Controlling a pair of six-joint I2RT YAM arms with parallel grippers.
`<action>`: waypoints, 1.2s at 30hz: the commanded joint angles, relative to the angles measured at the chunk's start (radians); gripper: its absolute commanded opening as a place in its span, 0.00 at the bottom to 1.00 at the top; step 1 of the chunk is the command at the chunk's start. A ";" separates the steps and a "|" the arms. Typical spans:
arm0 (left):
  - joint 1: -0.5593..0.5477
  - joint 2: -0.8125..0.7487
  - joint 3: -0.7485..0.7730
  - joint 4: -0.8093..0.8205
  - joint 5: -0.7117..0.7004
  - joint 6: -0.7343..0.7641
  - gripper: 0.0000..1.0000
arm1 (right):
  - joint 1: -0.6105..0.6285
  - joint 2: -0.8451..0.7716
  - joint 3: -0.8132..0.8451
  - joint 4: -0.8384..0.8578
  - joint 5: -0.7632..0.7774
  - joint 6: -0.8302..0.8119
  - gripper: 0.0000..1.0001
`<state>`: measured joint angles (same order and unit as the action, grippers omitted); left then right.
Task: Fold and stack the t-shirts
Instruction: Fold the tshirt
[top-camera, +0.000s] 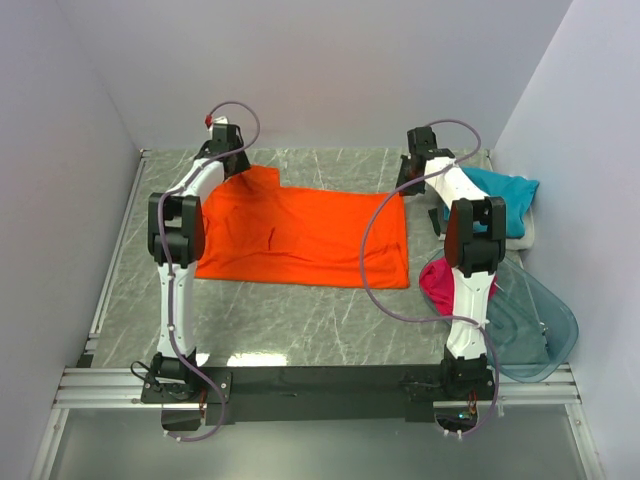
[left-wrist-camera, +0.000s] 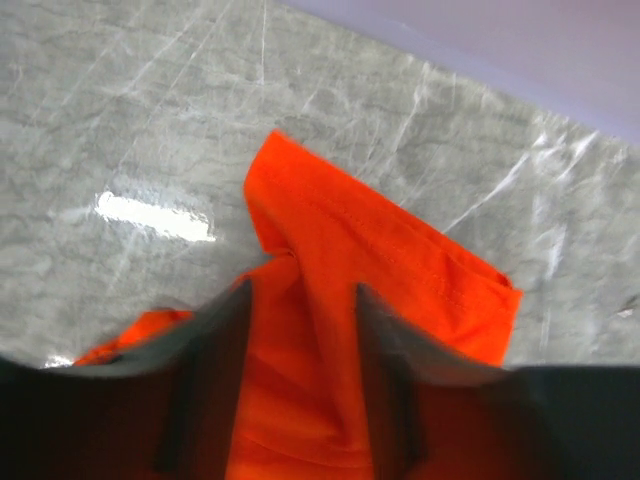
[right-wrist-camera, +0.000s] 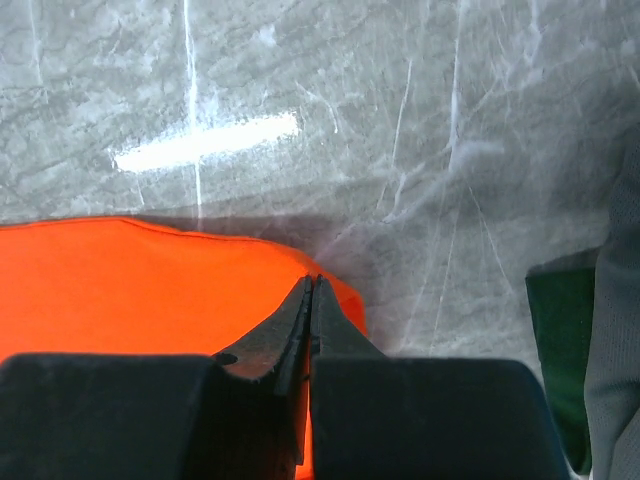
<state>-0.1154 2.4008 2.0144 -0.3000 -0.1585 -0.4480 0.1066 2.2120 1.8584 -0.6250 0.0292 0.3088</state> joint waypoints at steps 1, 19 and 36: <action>-0.035 -0.115 -0.011 0.053 -0.056 0.014 0.55 | -0.005 -0.032 0.022 0.011 0.003 -0.020 0.00; -0.141 0.121 0.242 0.021 -0.024 0.045 0.67 | -0.004 -0.094 -0.090 0.080 -0.069 -0.020 0.00; -0.141 0.199 0.293 -0.021 -0.032 0.052 0.71 | -0.001 -0.146 -0.180 0.133 -0.127 -0.007 0.00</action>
<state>-0.2520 2.5771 2.2570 -0.3202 -0.1886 -0.4053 0.1066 2.1403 1.6882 -0.5266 -0.0818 0.2981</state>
